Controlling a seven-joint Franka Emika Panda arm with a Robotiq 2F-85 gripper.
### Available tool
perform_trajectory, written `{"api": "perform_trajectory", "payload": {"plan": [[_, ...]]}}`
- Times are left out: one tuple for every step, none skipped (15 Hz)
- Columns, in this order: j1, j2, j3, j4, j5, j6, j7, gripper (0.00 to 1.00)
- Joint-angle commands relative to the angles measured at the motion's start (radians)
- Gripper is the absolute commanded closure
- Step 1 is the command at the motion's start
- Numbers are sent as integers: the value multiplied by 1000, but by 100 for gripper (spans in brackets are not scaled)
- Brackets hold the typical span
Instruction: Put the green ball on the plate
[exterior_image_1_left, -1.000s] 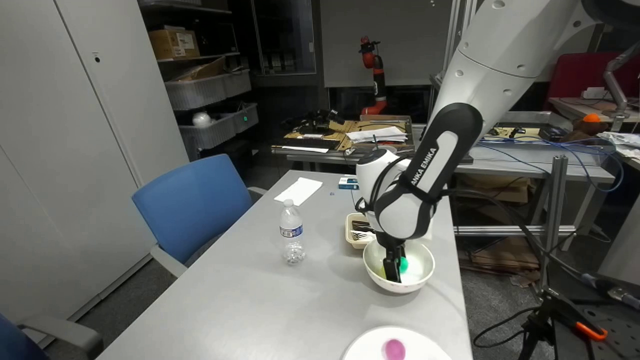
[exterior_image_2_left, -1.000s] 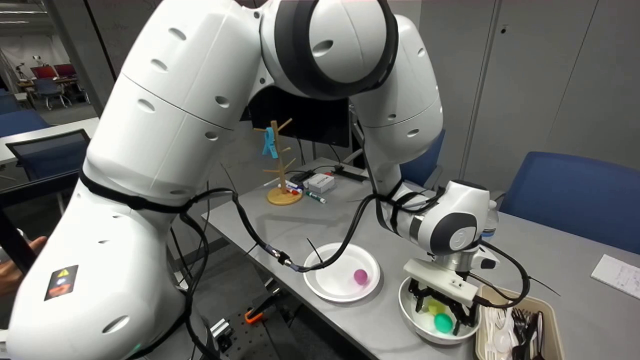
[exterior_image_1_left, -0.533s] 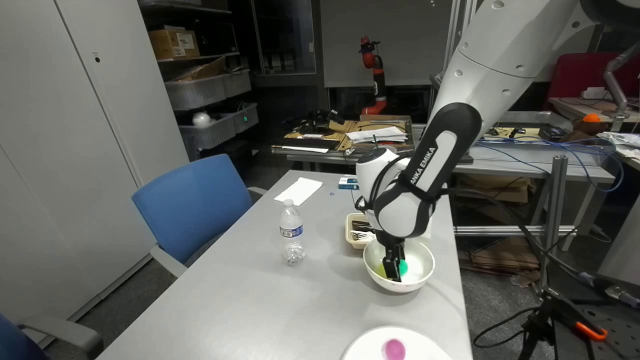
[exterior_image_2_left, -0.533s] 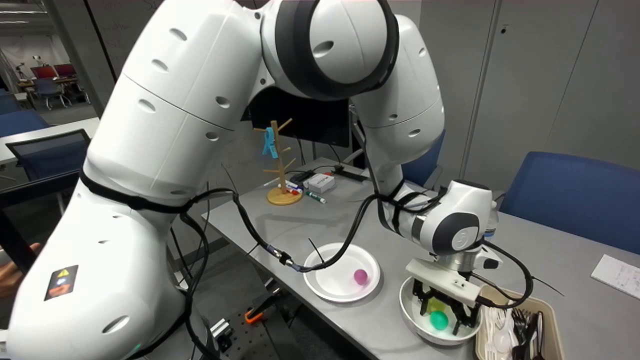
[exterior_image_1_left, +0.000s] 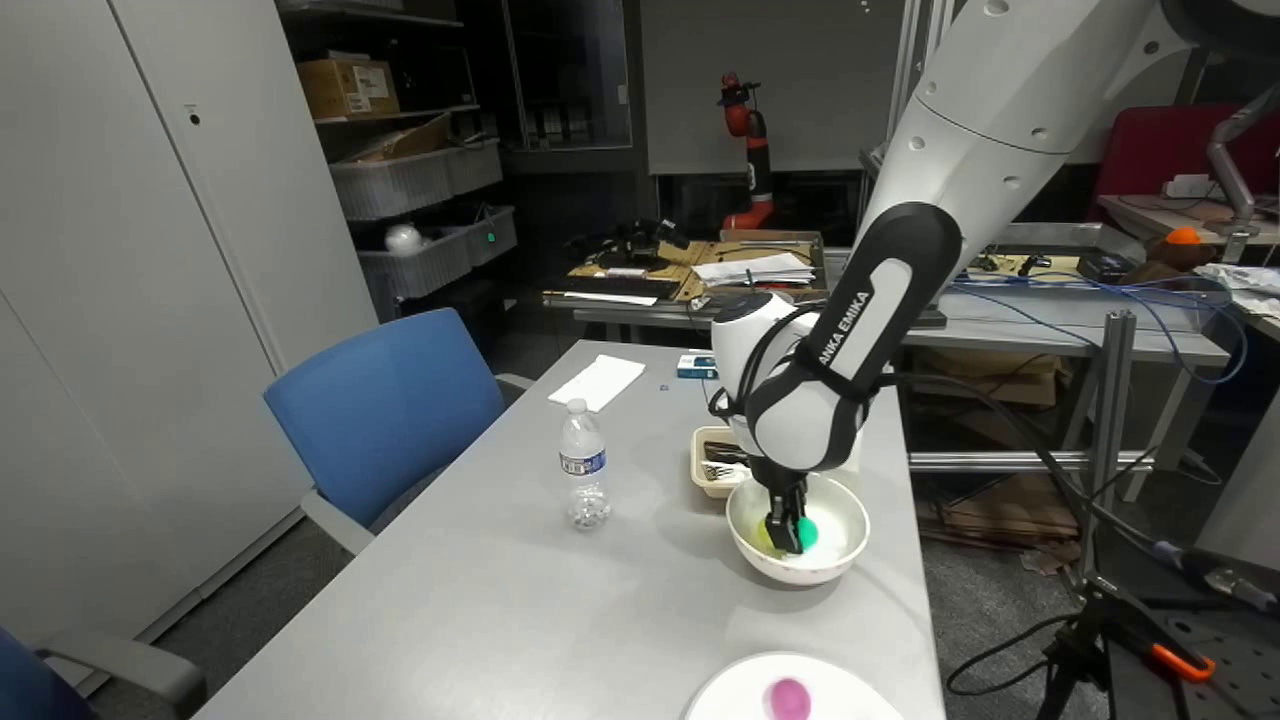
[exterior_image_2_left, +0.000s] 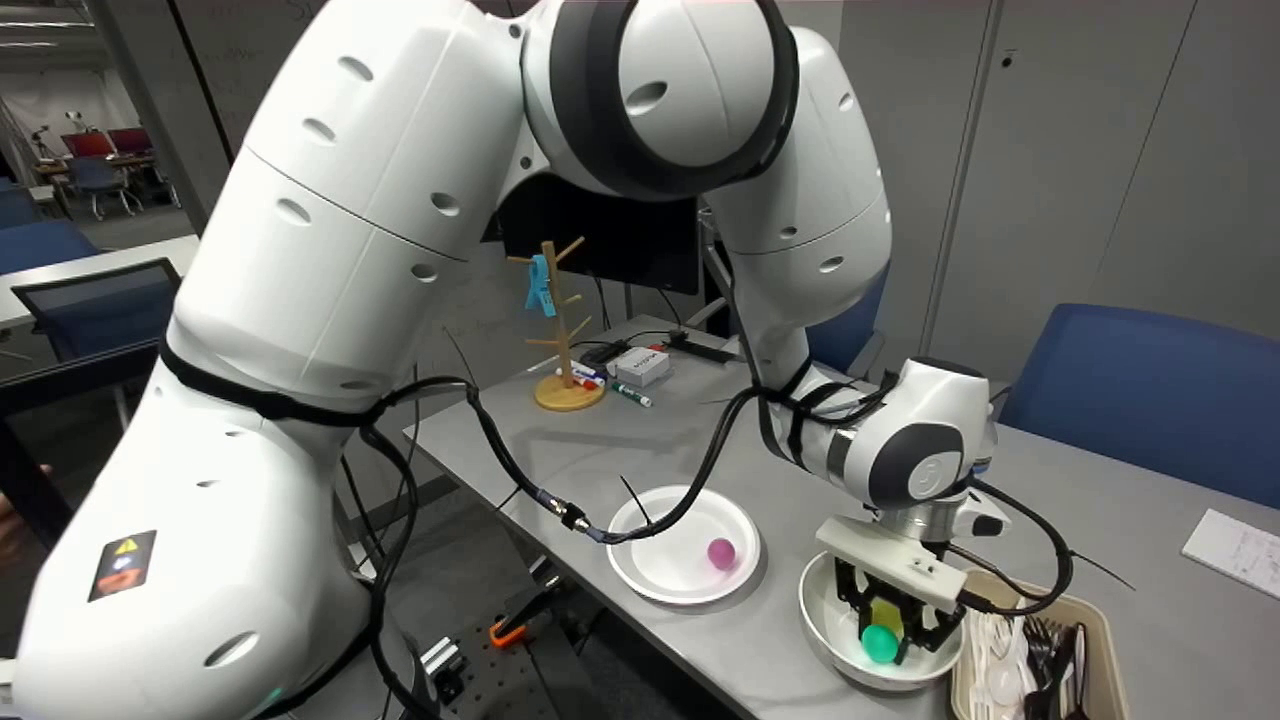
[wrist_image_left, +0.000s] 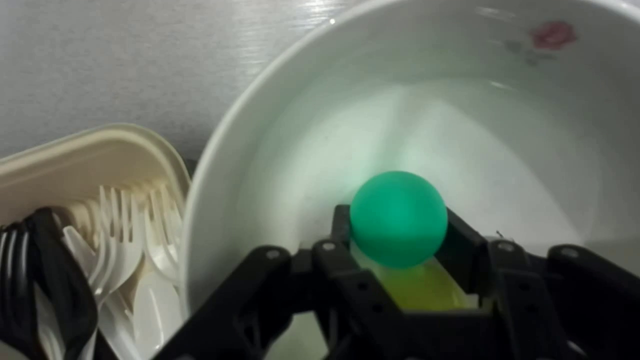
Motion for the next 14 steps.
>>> {"api": "perform_trajectory", "payload": {"plan": [[1,-18,-6,-14,-25,-8,5,81],[7,-36,-8,-28,-28,-18,11,81],[14,-58,-11,-42,-31,-42,15,81],[20,-81,-12,-57,-34,-63,17,81],[23,-108,-11,-73,-36,-81,16,81],[24,-134,-9,-87,-39,-105,11,81],[28,-175,-7,-110,-46,-129,8,81],[29,-206,-2,-124,-51,-147,2,81],[33,-242,1,-146,-58,-156,4,81],[34,-273,6,-162,-63,-167,2,81],[37,-307,14,-182,-64,-172,1,81],[39,-337,22,-201,-60,-178,-2,81],[42,-366,35,-222,-53,-179,-7,81],[44,-391,49,-243,-42,-177,-15,81]]}}
